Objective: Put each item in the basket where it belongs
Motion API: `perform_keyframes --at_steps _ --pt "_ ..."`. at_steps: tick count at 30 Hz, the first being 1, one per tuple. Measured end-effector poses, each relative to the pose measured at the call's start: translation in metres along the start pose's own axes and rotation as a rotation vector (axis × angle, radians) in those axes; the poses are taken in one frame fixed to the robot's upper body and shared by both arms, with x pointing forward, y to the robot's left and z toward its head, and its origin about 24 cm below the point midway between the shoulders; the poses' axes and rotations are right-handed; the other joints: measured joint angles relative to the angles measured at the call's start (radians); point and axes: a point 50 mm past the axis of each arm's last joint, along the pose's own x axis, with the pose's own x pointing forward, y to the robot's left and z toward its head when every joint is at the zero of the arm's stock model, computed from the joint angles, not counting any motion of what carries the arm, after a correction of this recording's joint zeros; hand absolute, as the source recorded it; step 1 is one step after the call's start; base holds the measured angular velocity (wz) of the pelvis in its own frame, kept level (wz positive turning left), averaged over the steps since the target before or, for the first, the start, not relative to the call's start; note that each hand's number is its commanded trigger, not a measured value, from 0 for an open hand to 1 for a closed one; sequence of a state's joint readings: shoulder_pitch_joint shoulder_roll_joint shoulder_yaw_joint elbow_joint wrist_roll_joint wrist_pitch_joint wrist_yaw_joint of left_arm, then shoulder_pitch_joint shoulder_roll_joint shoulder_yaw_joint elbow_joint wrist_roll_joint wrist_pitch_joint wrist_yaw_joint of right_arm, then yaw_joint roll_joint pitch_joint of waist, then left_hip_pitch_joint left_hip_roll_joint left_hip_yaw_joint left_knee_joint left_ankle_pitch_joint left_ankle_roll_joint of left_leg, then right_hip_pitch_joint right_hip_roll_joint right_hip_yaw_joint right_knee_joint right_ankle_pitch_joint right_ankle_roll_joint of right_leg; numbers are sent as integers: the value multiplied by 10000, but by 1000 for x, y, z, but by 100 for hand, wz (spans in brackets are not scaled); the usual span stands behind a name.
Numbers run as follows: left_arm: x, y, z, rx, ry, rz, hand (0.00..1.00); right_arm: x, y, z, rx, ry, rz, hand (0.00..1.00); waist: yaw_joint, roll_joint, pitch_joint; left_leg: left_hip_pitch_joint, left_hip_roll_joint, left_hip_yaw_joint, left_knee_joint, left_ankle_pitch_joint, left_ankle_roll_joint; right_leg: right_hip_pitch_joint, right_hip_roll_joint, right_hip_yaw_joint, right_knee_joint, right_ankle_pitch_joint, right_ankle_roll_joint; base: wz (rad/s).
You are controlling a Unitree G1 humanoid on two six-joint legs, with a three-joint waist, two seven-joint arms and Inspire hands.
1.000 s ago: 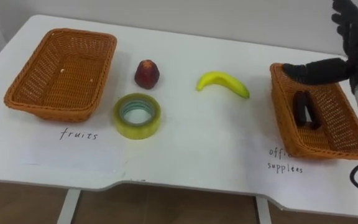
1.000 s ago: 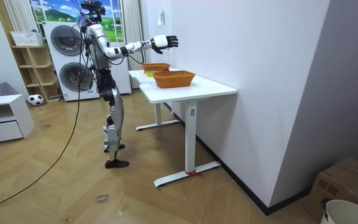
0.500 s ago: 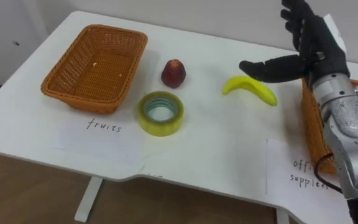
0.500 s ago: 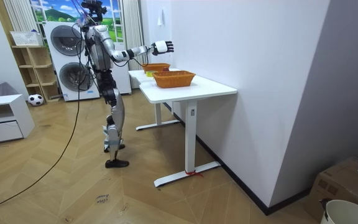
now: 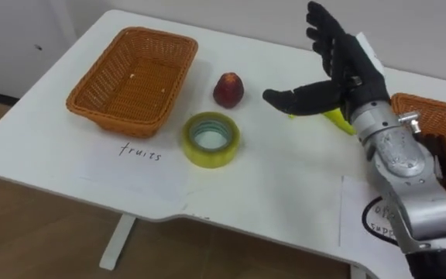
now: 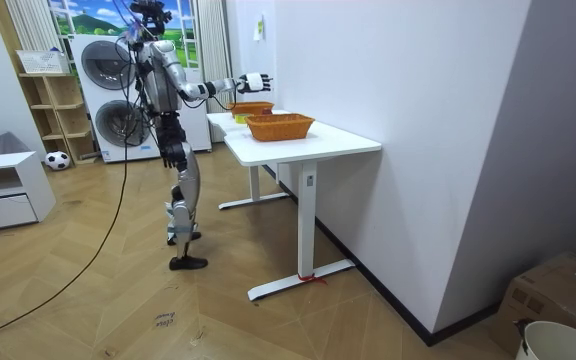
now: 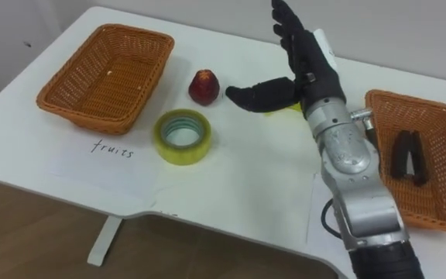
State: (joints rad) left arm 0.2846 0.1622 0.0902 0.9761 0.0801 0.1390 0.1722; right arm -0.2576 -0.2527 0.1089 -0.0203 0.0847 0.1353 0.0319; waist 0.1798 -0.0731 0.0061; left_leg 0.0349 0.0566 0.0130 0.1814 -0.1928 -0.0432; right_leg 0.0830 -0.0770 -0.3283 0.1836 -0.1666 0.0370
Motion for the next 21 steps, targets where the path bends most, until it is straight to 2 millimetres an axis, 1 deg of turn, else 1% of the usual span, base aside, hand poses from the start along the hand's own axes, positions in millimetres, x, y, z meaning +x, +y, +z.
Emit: perform_keyframes --at_steps 2,3,6,8,9,10,12,13,14,15,16,21 --pt "0 0 -1 67 126 -12 0 0 0 -1 6 72 -28 0 103 38 24 -34 0 -5 6 0 0 -23 0 -11 0 0 0 0" --pt "0 -1 -1 158 155 -48 0 0 1 -1 31 120 -106 0 188 29 18 -82 0 -5 19 0 0 -66 0 -13 3 0 -1 0" --pt "-1 -2 -3 252 300 -84 0 1 5 -2 207 140 -296 0 240 39 22 -261 -1 -48 85 0 0 -191 -1 -45 8 2 -3 5" --pt "-1 -4 -5 319 346 -126 0 1 8 -5 103 275 -252 0 262 86 23 -275 -12 -93 148 0 0 -184 -21 -166 9 2 -3 10" --pt "-1 -5 -5 308 342 -156 0 1 8 -7 80 392 -273 0 320 104 17 -292 -20 -134 150 1 1 -181 -37 -347 9 2 -3 7" --pt "-2 -6 -5 288 341 -208 0 2 9 -10 110 504 -315 0 404 158 35 -296 -23 -137 150 1 1 -186 -46 -386 8 2 -3 5" --pt "-2 -9 -4 255 362 -316 0 2 11 -13 113 655 -389 0 467 238 30 -329 -28 -155 152 2 2 -193 -59 -474 7 2 -3 4" --pt "-3 -11 -4 240 384 -370 0 2 12 -13 42 688 -386 0 466 276 25 -370 -37 -185 155 4 5 -195 -76 -593 7 1 -2 11" --pt "-3 -12 -4 238 381 -396 0 2 12 -13 -49 698 -382 0 470 291 16 -397 -39 -187 167 7 8 -212 -80 -611 7 1 -2 10" --pt "-3 -14 -3 234 358 -451 0 4 13 -12 -135 666 -360 0 501 306 10 -431 -44 -184 187 11 13 -273 -85 -600 7 1 -2 3" --pt "-4 -17 -3 257 376 -513 0 7 15 -11 -186 664 -263 0 519 324 23 -446 -53 -190 187 19 20 -291 -90 -598 3 1 -2 0" --pt "-4 -18 -4 264 435 -556 0 17 26 -12 -390 799 211 0 489 320 27 -417 -105 -335 186 26 29 -146 -97 -594 -86 1 -1 9"
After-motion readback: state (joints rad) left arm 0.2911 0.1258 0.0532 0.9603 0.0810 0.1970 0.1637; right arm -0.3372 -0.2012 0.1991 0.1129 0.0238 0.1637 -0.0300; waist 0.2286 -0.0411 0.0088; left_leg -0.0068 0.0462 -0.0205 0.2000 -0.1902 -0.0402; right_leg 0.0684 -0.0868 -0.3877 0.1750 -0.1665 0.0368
